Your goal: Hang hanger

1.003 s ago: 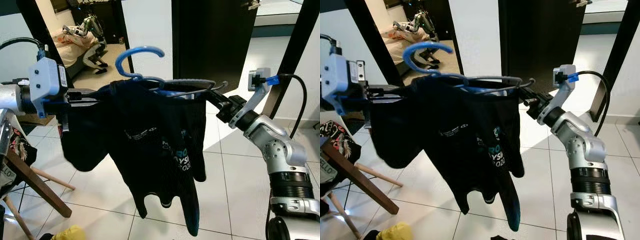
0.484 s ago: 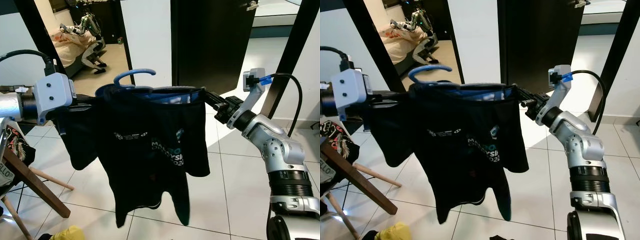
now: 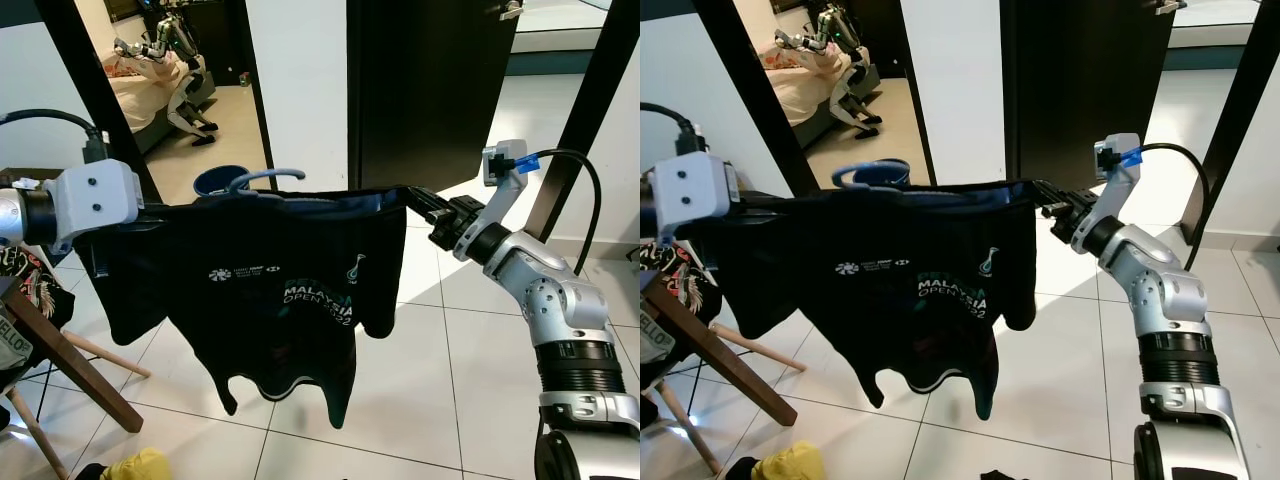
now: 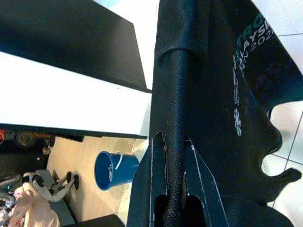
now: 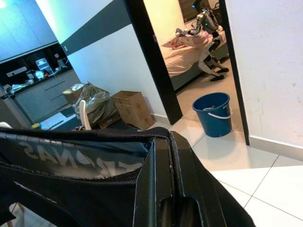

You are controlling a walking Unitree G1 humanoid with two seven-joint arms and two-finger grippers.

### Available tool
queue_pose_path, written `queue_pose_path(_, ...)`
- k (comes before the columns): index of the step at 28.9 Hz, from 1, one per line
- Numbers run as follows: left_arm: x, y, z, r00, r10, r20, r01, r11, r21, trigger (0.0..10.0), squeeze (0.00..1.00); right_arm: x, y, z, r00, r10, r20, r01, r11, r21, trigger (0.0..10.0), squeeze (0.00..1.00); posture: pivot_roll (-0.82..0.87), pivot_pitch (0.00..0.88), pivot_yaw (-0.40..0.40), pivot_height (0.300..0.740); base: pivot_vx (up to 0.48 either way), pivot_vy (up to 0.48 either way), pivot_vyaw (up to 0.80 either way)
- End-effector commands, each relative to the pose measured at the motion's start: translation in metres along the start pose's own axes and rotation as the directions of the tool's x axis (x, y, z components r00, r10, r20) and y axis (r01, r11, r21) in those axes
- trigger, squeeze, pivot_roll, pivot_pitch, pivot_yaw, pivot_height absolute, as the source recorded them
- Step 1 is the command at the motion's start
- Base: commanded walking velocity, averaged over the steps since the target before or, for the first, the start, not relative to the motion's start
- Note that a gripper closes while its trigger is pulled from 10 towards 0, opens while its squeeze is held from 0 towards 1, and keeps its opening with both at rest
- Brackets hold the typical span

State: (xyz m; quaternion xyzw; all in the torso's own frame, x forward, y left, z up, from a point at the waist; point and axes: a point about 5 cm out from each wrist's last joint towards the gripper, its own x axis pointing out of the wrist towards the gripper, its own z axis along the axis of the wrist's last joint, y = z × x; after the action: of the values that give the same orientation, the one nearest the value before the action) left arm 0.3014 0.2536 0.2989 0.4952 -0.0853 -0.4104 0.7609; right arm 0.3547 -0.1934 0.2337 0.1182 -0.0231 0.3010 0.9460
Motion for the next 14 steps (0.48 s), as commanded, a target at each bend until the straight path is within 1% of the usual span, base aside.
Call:
queue_pose_path(1, 0.001, 0.002, 0.001, 1.000, 0.023, -0.016, -0.023, 1.000, 0.002, 0.0, 0.00, 0.005, 0.007, 0.001, 1.000, 0.024, 0.020, -0.024, 1.000, 0.006, 0.0, 0.00, -0.03, 0.000, 0.058, 0.740, 0.000, 0.000, 0.00)
queue_pose_path(2, 0.001, 0.002, 0.001, 1.000, 0.023, -0.016, -0.023, 1.000, 0.002, 0.0, 0.00, 0.005, 0.007, 0.001, 1.000, 0.024, 0.020, -0.024, 1.000, 0.006, 0.0, 0.00, -0.03, 0.000, 0.058, 0.740, 0.000, 0.000, 0.00)
queue_pose_path(3, 0.012, 0.000, 0.001, 0.997, 0.073, 0.008, -0.073, 0.997, -0.030, 0.0, 0.00, 0.007, 0.013, 0.004, 0.997, 0.052, 0.049, -0.053, 0.998, 0.017, 0.0, 0.00, -0.03, 0.000, 0.062, 0.740, 0.000, 0.000, 0.00)
queue_pose_path(4, 0.030, -0.008, 0.001, 0.990, 0.138, 0.034, -0.134, 0.987, -0.092, 0.0, 0.00, 0.012, 0.025, 0.006, 0.992, 0.099, 0.074, -0.102, 0.994, 0.027, 0.0, 0.00, -0.04, 0.000, 0.062, 0.740, 0.000, 0.000, 0.00)
queue_pose_path(5, 0.030, -0.008, 0.001, 0.990, 0.138, 0.034, -0.134, 0.987, -0.092, 0.0, 0.00, 0.012, 0.025, 0.006, 0.992, 0.099, 0.074, -0.102, 0.994, 0.027, 0.0, 0.00, -0.04, 0.000, 0.062, 0.740, 0.000, 0.000, 0.00)
queue_pose_path(6, 0.050, -0.017, 0.001, 0.982, 0.184, 0.047, -0.175, 0.972, -0.158, 0.0, 0.00, 0.017, 0.039, 0.007, 0.984, 0.156, 0.091, -0.160, 0.987, 0.034, 0.0, 0.00, -0.04, 0.000, 0.062, 0.740, 0.000, 0.000, 0.00)
queue_pose_path(7, 0.050, -0.017, 0.001, 0.982, 0.184, 0.047, -0.175, 0.972, -0.158, 0.0, 0.00, 0.017, 0.039, 0.007, 0.984, 0.156, 0.091, -0.160, 0.987, 0.034, 0.0, 0.00, -0.04, 0.000, 0.062, 0.740, 0.000, 0.000, 0.00)
queue_pose_path(8, 0.061, -0.022, 0.000, 0.973, 0.230, 0.033, -0.219, 0.956, -0.195, 0.0, 0.00, 0.020, 0.049, 0.007, 0.976, 0.196, 0.096, -0.200, 0.979, 0.032, 0.0, 0.00, -0.05, 0.000, 0.069, 0.740, 0.000, 0.000, 0.00)
queue_pose_path(9, 0.061, -0.022, 0.000, 0.973, 0.230, 0.033, -0.219, 0.956, -0.195, 0.0, 0.00, 0.020, 0.049, 0.007, 0.976, 0.196, 0.096, -0.200, 0.979, 0.032, 0.0, 0.00, -0.05, 0.000, 0.069, 0.740, 0.000, 0.000, 0.00)
queue_pose_path(10, 0.066, -0.024, -0.005, 0.963, 0.269, -0.008, -0.265, 0.942, -0.207, 0.0, 0.00, 0.022, 0.056, 0.007, 0.971, 0.219, 0.095, -0.222, 0.975, 0.027, 0.0, 0.00, -0.05, 0.000, 0.071, 0.740, 0.000, 0.000, 0.00)
queue_pose_path(11, 0.066, -0.024, -0.005, 0.963, 0.269, -0.008, -0.265, 0.942, -0.207, 0.0, 0.00, 0.022, 0.056, 0.007, 0.971, 0.219, 0.095, -0.222, 0.975, 0.027, 0.0, 0.00, -0.05, 0.000, 0.071, 0.740, 0.000, 0.000, 0.00)
queue_pose_path(13, 0.062, -0.021, -0.018, 0.940, 0.327, -0.101, -0.341, 0.920, -0.192, 0.0, 0.00, 0.023, 0.058, 0.007, 0.970, 0.226, 0.092, -0.229, 0.973, 0.016, 0.0, 0.00, -0.06, 0.000, 0.071, 0.740, 0.000, 0.000, 0.00)
queue_pose_path(14, 0.062, -0.021, -0.018, 0.940, 0.327, -0.101, -0.341, 0.920, -0.192, 0.0, 0.00, 0.023, 0.058, 0.007, 0.970, 0.226, 0.092, -0.229, 0.973, 0.016, 0.0, 0.00, -0.06, 0.000, 0.071, 0.740, 0.000, 0.000, 0.00)
